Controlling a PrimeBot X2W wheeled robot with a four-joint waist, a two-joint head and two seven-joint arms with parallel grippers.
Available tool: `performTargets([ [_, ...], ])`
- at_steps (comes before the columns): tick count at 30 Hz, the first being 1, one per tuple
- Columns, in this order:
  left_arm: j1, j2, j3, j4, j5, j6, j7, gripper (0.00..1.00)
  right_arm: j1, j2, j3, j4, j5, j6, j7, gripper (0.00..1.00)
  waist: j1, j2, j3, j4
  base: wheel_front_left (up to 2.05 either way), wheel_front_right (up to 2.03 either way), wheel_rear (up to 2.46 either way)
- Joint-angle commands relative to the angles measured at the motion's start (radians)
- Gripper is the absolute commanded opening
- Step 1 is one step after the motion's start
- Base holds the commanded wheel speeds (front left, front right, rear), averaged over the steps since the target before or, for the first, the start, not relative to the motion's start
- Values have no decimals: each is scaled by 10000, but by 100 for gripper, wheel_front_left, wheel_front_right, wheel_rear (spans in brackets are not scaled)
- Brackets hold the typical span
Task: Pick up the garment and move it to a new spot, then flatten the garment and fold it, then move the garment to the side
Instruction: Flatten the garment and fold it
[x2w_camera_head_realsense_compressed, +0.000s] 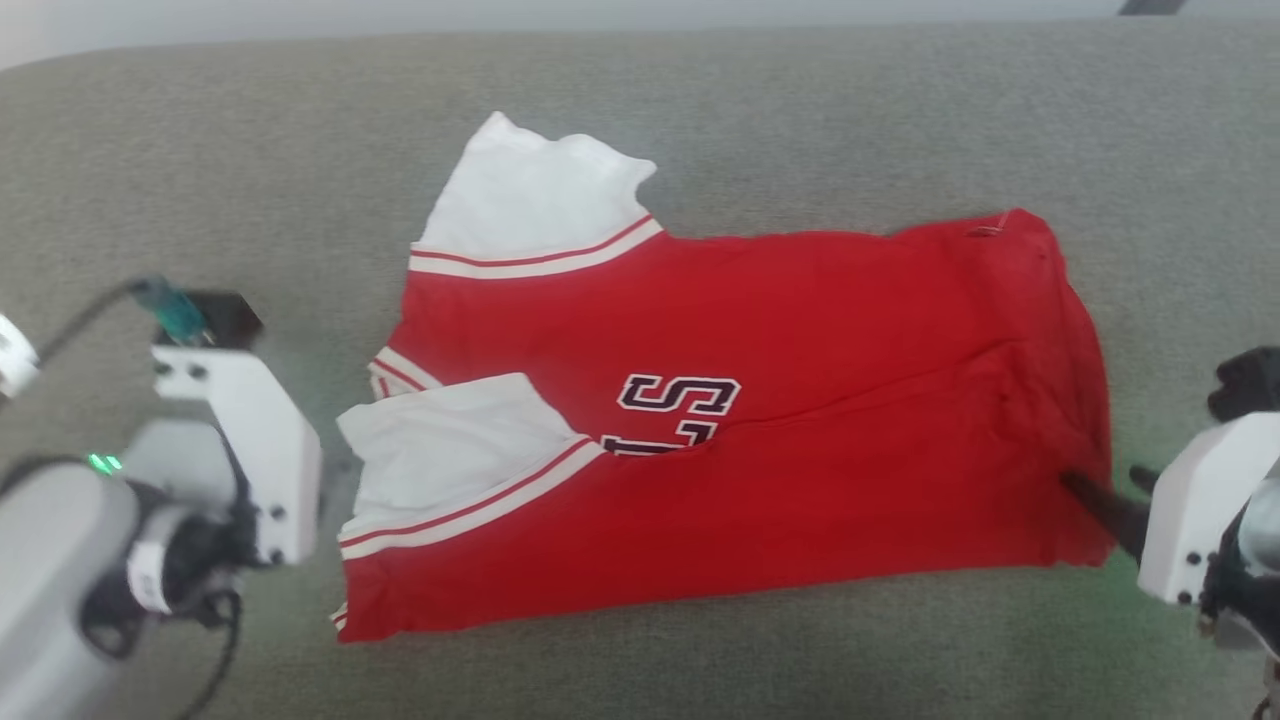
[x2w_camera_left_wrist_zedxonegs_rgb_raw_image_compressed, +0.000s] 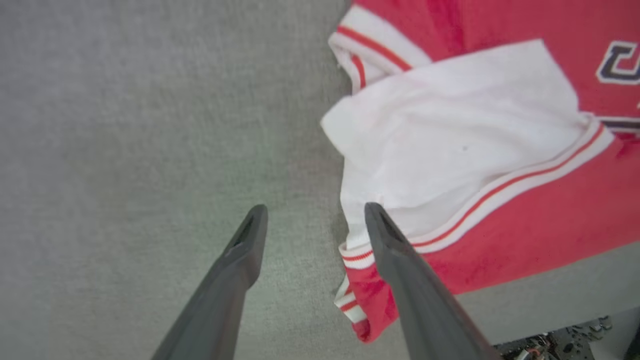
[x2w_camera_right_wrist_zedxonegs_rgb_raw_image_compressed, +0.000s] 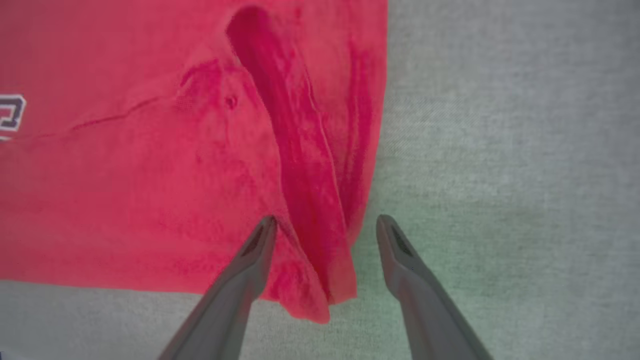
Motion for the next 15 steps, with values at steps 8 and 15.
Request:
performTargets([
  [8,-1765,331,583,631,332,-593,-92,100,-893,617,-86,-869,-270,-7,-2464,100,0,0,355,-1063,0,0,0],
  [15,-3293,185,642,2085,776,-1658,-526,100,-1554,989,551,-1032,-668,-7,-5380,100,0,0,868,-2189,0,0,0],
])
